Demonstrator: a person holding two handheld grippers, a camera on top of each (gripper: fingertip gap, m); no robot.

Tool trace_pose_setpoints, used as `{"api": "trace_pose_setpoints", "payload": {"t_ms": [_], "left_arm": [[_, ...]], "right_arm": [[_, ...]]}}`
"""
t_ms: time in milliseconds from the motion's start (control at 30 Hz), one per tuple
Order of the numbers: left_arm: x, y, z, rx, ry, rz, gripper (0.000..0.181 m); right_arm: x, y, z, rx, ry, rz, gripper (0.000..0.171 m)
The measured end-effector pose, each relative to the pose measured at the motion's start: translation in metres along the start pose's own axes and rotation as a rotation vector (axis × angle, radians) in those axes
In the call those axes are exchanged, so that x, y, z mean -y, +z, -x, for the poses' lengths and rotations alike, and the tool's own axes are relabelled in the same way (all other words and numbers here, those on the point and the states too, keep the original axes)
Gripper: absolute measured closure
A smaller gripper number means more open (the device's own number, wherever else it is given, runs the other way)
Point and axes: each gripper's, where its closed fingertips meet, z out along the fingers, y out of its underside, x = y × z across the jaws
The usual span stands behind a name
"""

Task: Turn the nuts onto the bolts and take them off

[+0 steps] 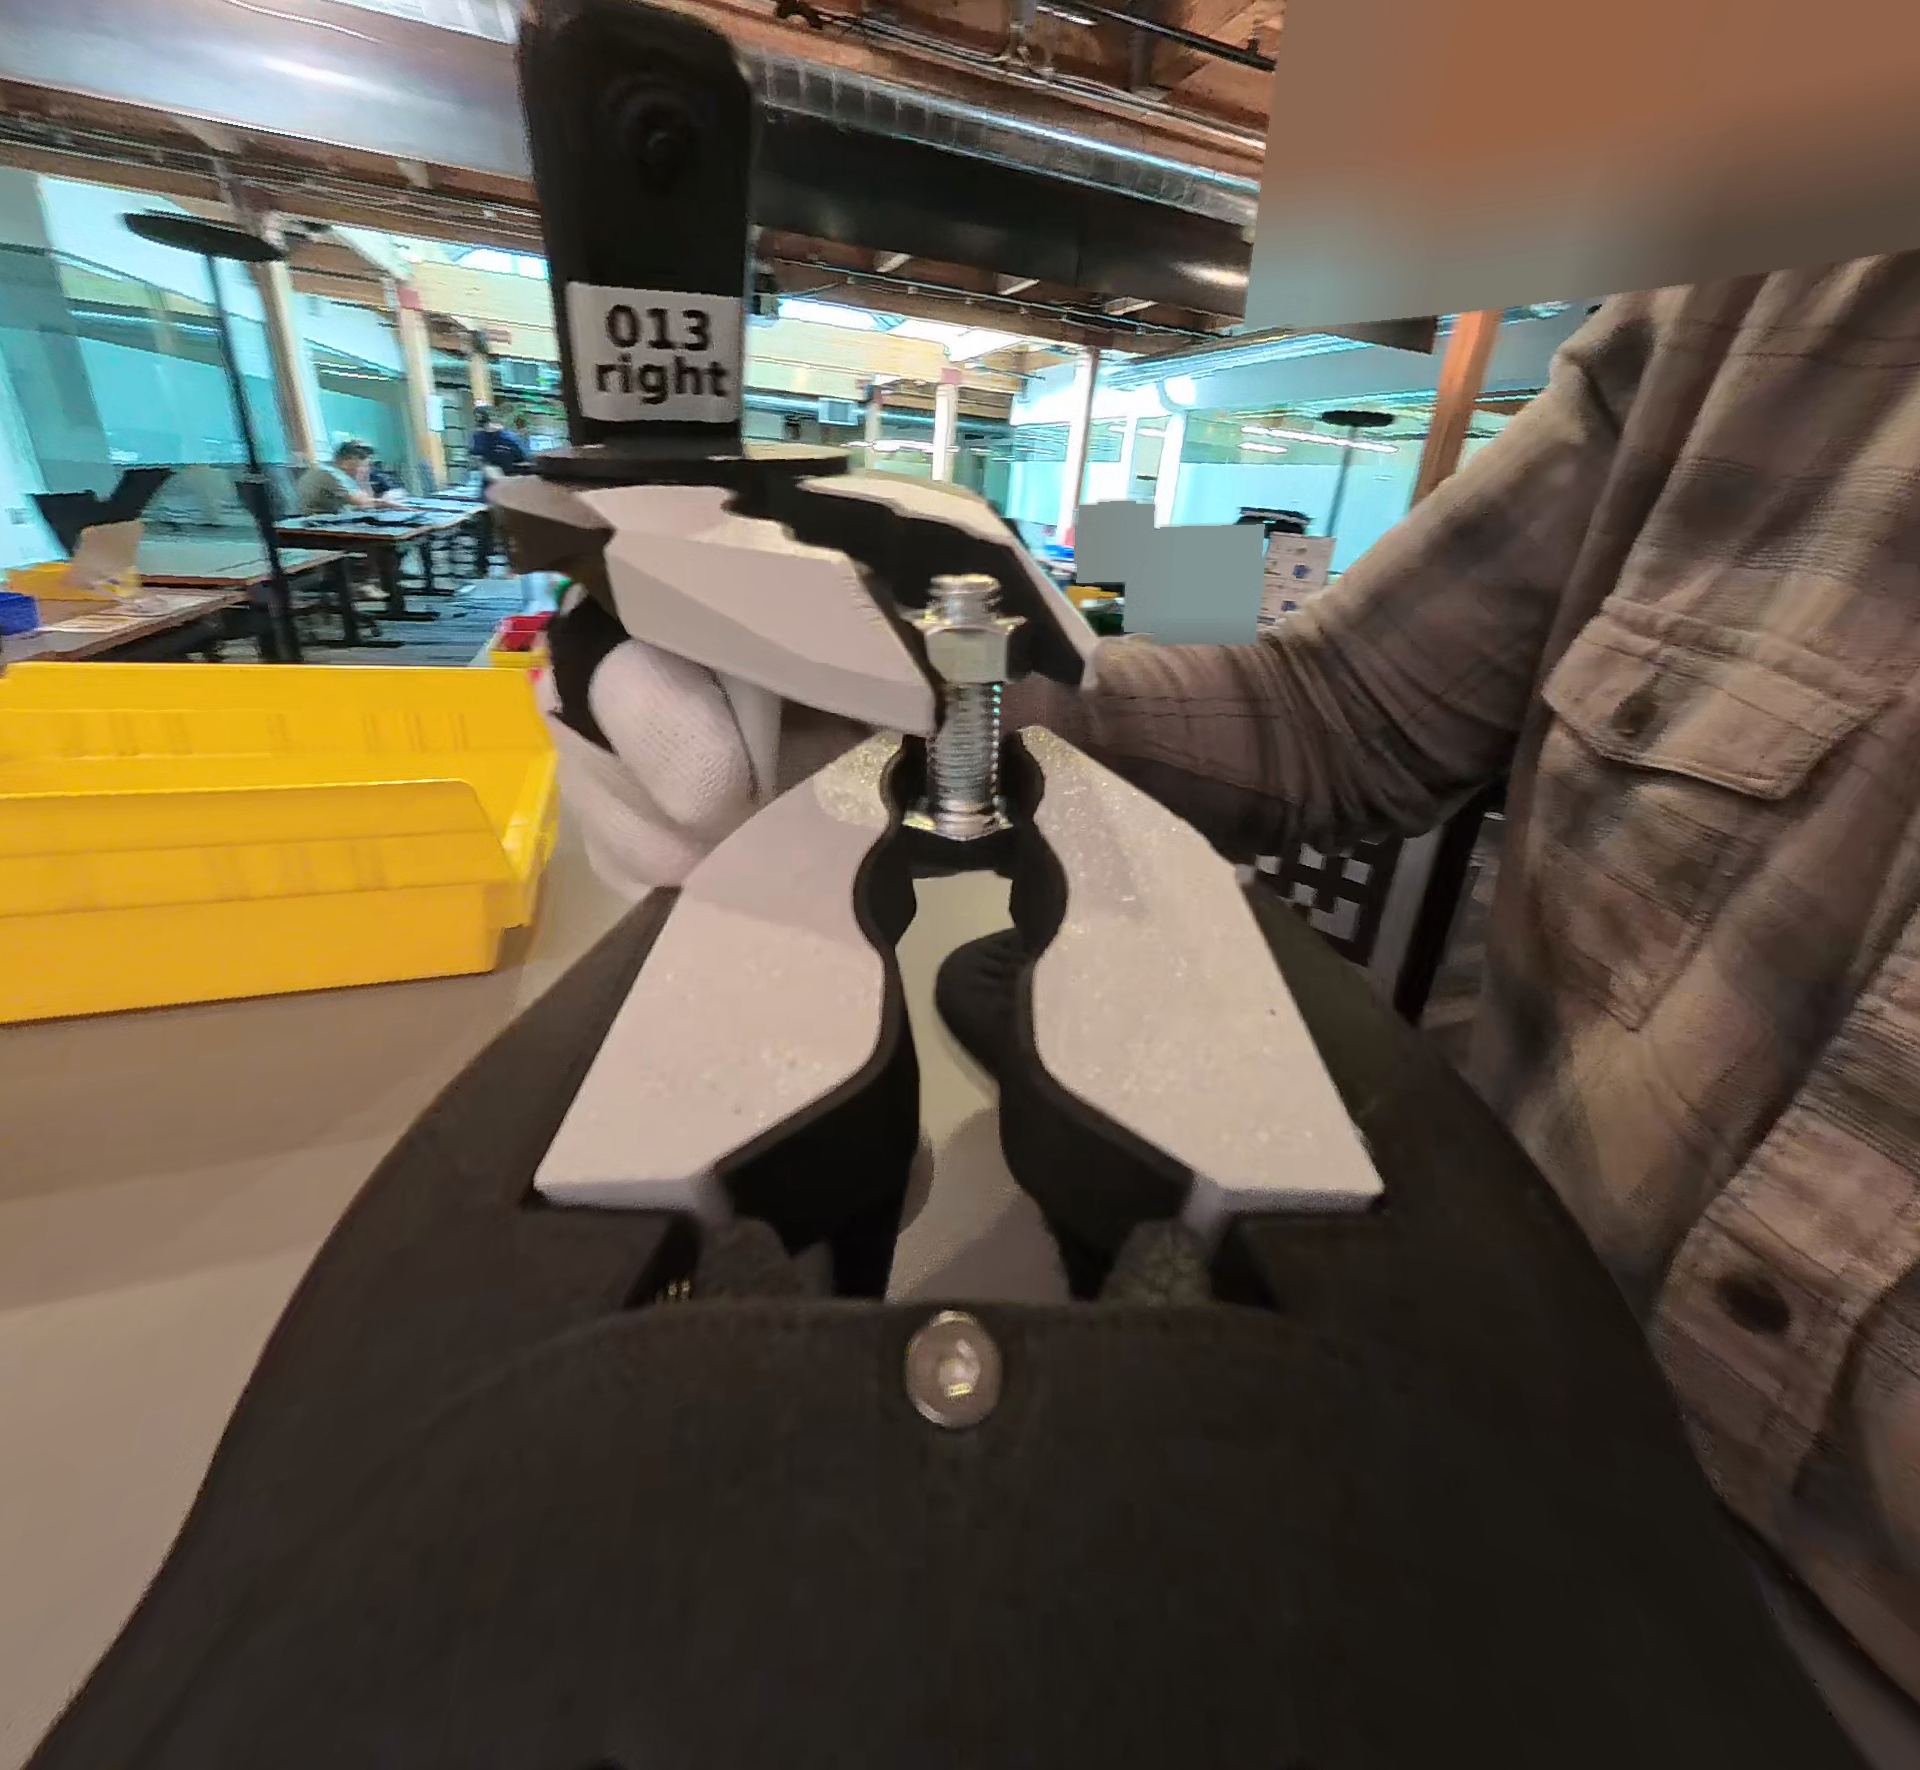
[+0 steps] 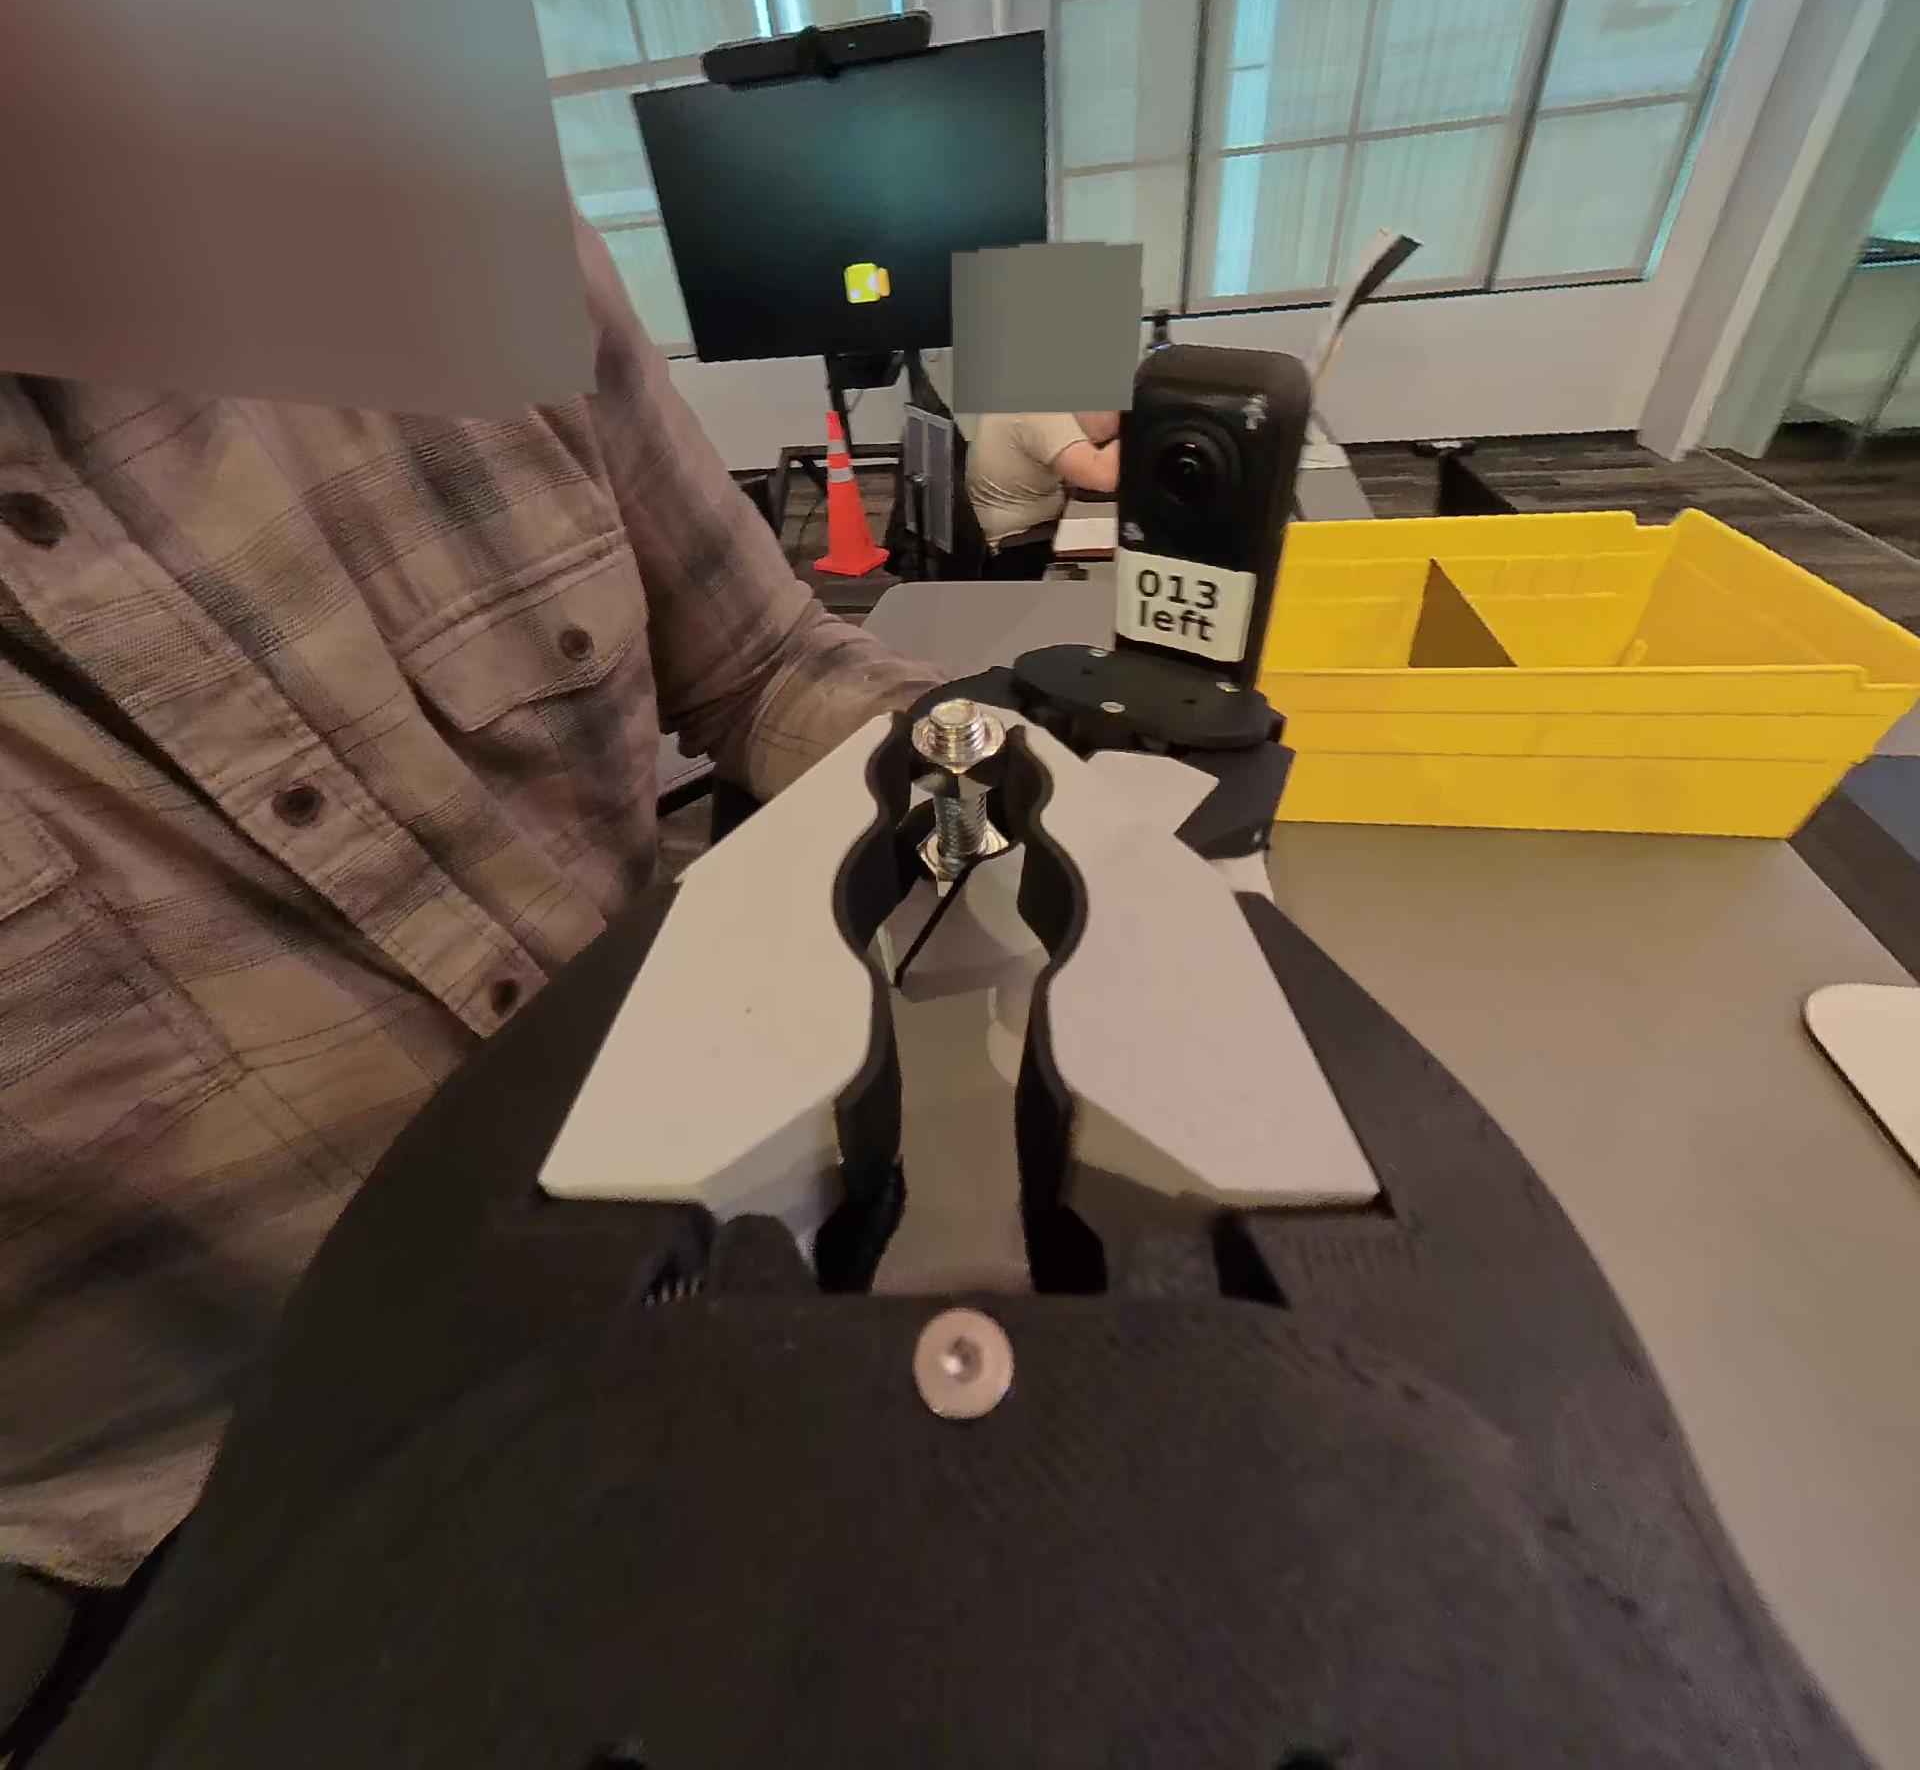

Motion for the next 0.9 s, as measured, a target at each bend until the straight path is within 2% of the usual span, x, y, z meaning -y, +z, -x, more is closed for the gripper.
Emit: {"api": "trace_pose_setpoints", "payload": {"t_ms": [167,367,467,533,667,700,900], "left_arm": [[-0.006,-0.009,0.040,0.257,0.063,0.057,0.167],[-0.018,-0.024,0.085,0.592,0.128,0.140,0.167],[-0.022,-0.028,0.093,0.670,0.138,0.155,0.167],[-0.024,-0.028,0.094,0.690,0.149,0.159,0.167],[-0.021,-0.027,0.091,0.659,0.132,0.141,0.167],[-0.017,-0.025,0.087,0.632,0.119,0.117,0.167],[-0.003,-0.019,0.064,0.410,0.024,0.024,0.167]], "right_arm": [[-0.007,-0.009,-0.033,-0.242,0.063,0.048,0.156],[-0.020,-0.025,-0.073,-0.735,0.136,0.052,0.155],[-0.025,-0.031,-0.082,-1.013,0.181,-0.022,0.155],[-0.026,-0.032,-0.083,-1.131,0.157,-0.055,0.155],[-0.024,-0.032,-0.082,-1.114,0.175,-0.056,0.154],[-0.020,-0.032,-0.080,-1.085,0.158,-0.055,0.136],[0.003,-0.025,-0.048,-0.683,0.022,-0.068,0.135]]}}
